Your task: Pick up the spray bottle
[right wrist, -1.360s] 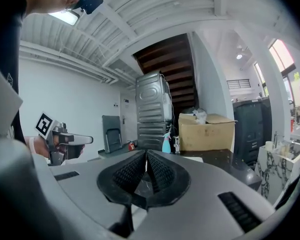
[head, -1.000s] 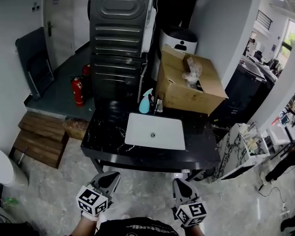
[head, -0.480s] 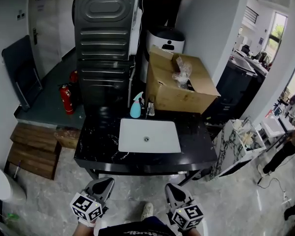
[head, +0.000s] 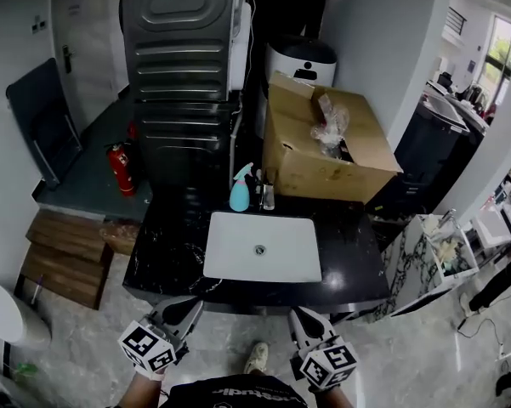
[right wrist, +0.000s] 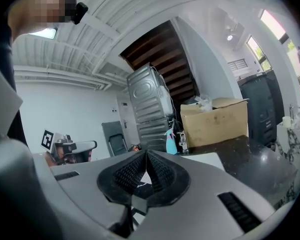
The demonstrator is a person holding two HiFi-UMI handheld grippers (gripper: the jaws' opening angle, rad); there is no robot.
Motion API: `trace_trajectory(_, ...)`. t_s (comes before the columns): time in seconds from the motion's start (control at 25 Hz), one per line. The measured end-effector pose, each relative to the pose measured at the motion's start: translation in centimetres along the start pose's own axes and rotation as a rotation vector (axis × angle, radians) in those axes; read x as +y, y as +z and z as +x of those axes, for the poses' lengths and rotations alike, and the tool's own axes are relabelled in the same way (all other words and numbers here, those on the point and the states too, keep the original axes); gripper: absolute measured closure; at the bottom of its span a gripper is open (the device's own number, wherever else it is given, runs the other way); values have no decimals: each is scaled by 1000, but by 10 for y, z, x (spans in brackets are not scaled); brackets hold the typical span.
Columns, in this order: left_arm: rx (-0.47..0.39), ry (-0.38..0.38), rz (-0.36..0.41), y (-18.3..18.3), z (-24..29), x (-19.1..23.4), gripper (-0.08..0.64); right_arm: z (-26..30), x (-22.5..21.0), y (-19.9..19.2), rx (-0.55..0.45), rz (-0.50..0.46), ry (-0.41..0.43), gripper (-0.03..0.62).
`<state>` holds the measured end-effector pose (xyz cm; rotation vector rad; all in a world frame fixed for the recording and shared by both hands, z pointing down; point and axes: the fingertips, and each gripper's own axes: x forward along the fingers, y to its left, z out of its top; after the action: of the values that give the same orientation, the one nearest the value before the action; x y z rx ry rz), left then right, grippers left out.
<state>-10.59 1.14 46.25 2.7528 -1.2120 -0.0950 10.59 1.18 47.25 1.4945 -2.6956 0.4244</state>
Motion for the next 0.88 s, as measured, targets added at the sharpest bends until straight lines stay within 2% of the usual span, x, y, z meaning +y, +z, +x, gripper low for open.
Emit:
trace_trajectory(0.2,5,-8,58,13,72,11,543,40,-49,32,-17,-29,42,552)
trace_trajectory(0.44,-26,-17,58,31,145,20,544,72,-92,50,-13,-26,105,552)
trace_trajectory(0.56,-32,12,38,36,168,25,545,83,-111,55,-13,-12,130,552)
trace_trajectory(0.72,5,39,49,31,185,38,544,100,-123,61,-22,9,156,552)
trace_trajectory(0.88,-5,45,4,30,196,55,544,118,-129,59,-13,24,168,552)
